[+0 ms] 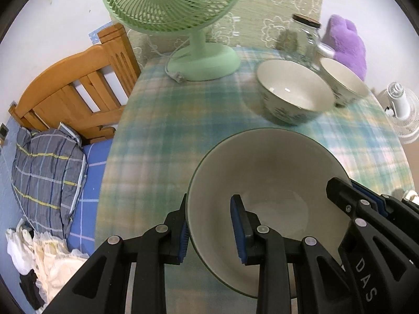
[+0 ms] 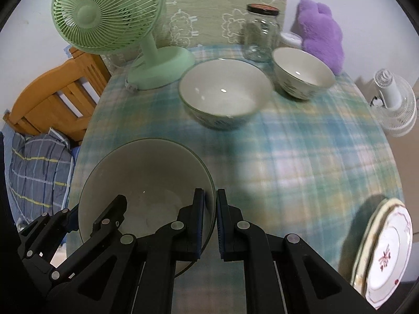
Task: Organize plates and bowls
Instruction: 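Carry the beige bowl beside the plate stack and open the right gripper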
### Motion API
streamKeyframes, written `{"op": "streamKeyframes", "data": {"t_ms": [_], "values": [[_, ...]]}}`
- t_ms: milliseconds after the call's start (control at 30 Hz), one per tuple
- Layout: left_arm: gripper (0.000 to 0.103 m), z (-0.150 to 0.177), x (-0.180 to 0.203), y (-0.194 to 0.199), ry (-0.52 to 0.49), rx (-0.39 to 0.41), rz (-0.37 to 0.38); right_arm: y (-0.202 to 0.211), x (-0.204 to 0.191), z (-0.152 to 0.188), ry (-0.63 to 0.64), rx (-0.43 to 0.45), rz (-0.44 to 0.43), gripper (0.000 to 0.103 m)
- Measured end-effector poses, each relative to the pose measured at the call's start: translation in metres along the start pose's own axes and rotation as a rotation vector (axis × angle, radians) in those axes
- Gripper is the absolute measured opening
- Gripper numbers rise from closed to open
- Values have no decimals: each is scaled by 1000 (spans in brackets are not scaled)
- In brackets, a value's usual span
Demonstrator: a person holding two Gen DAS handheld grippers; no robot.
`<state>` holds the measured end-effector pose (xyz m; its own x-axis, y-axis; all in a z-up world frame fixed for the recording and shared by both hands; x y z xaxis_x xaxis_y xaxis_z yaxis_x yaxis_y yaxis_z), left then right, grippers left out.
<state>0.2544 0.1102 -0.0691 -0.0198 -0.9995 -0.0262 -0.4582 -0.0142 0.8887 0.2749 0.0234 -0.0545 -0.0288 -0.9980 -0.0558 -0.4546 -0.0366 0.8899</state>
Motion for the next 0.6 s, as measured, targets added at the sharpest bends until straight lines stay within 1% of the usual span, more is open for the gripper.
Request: {"op": "streamKeyframes", "data": {"t_ms": [433, 600], "values": [[27, 39, 65, 36, 11, -4, 8, 41, 71, 45, -1, -10, 11, 12], [27, 50, 83, 45, 26, 0, 8, 53, 93, 58, 13, -4, 13, 12]]}}
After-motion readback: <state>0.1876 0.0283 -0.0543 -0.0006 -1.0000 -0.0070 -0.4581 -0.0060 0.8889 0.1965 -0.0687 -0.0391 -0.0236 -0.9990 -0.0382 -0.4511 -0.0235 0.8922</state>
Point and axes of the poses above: each gripper's, at about its wrist camera, not at the fingertips, and y roughly against the way its jaws point, x to its right, z to its underside, the point moved 3 cm from there along -y, roughly the way its jaws point, and after that the axes turned 2 degrees about z, right-handed, at the moved point
